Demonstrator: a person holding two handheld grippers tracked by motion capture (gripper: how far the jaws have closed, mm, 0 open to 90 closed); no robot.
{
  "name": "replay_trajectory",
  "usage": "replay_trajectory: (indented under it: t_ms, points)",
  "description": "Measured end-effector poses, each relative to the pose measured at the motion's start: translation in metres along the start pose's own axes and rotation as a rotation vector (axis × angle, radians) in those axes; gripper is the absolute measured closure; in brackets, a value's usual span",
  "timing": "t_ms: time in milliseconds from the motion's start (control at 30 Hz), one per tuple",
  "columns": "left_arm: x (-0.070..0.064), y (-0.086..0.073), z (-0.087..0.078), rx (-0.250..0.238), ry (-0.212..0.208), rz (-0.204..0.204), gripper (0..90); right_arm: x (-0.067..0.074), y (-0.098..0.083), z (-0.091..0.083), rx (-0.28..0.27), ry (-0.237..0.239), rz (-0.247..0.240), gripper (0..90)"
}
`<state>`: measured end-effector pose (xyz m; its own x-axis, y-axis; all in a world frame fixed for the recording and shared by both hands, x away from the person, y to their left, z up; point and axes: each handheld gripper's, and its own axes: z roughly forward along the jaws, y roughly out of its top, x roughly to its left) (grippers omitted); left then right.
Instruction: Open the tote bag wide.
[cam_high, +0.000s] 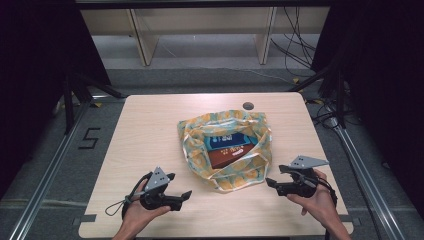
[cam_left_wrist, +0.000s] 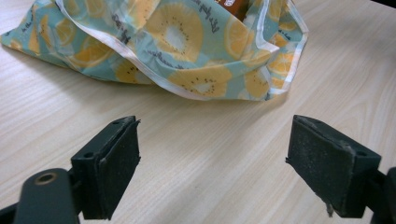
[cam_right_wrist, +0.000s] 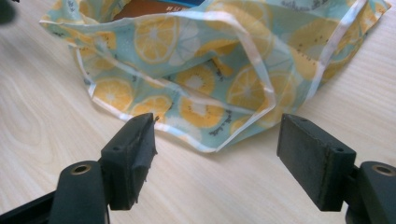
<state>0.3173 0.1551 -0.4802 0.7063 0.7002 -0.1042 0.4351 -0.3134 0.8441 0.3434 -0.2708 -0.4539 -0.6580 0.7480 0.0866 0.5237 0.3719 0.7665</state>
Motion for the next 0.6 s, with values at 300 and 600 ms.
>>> replay_trajectory:
  t_ms: [300, 600]
  points:
    - [0.001, -0.011, -0.004, 0.007, 0.013, -0.002, 15.8, 0.009, -0.012, 0.000, 0.002, 0.014, -0.012, 28.4]
    - [-0.010, -0.017, -0.007, 0.040, 0.010, 0.011, 15.8, 0.018, -0.039, -0.004, 0.045, -0.005, -0.026, 27.5]
